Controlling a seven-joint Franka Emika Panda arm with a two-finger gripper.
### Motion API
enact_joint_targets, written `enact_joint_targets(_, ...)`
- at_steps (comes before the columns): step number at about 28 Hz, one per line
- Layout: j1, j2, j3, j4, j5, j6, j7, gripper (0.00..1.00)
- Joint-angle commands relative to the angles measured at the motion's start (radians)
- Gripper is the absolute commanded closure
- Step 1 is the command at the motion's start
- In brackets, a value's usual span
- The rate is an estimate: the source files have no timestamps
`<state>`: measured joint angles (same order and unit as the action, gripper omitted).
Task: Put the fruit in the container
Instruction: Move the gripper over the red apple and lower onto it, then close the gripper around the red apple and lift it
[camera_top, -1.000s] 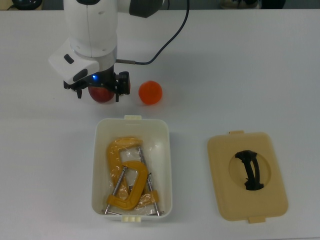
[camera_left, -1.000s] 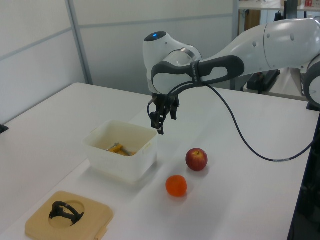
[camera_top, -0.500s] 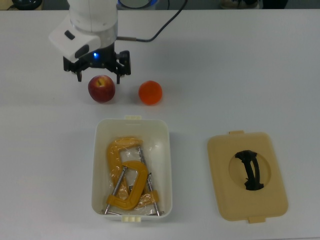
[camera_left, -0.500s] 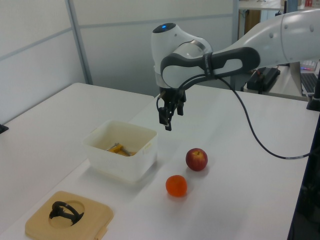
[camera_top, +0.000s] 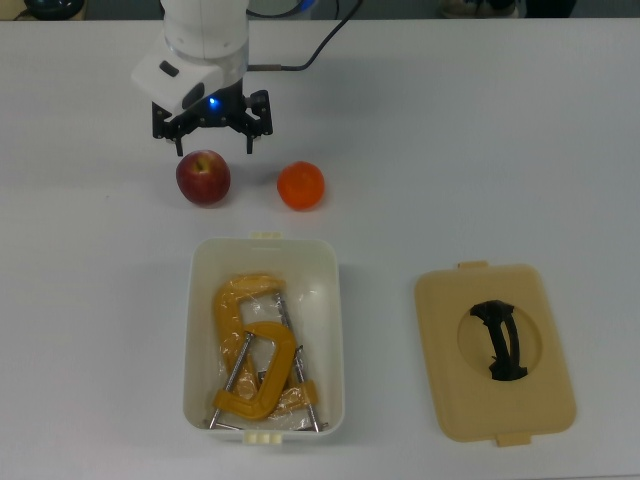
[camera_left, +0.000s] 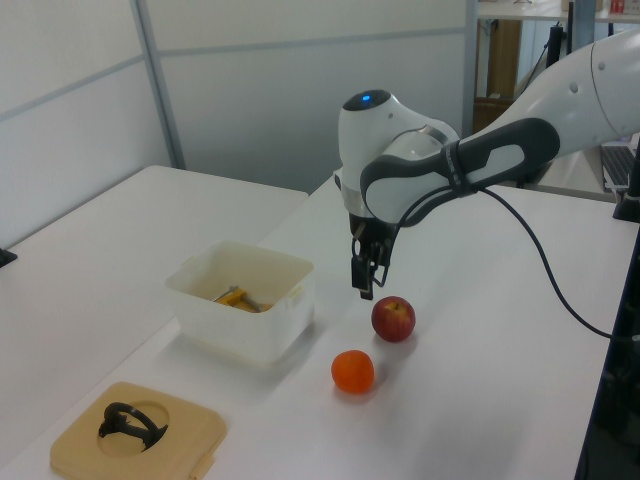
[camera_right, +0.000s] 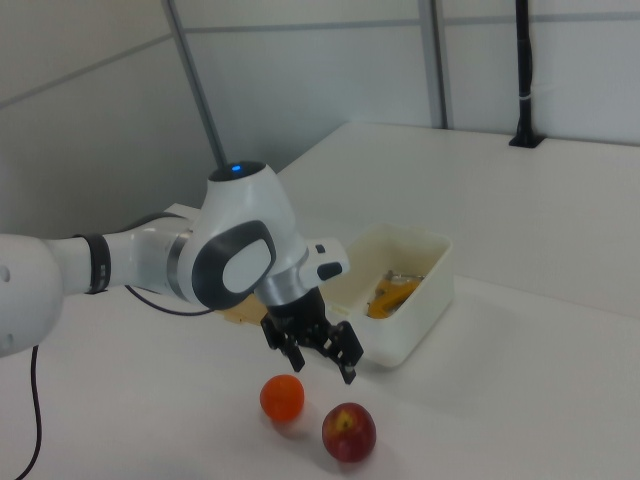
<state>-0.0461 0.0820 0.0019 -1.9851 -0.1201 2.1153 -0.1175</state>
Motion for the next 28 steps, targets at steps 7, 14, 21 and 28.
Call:
enact_joint_targets(7, -0.023, 0.081, 0.000, -0.040, -0.036, 0.034, -0.057, 0.00)
enact_joint_targets(14, -0.047, 0.128, 0.000, -0.028, -0.108, 0.035, -0.057, 0.00)
enact_joint_targets(21, -0.049, 0.174, 0.000, -0.015, -0.142, 0.037, -0.051, 0.00)
enact_joint_targets(28, -0.049, 0.176, 0.001, -0.005, -0.145, 0.034, -0.054, 0.72)
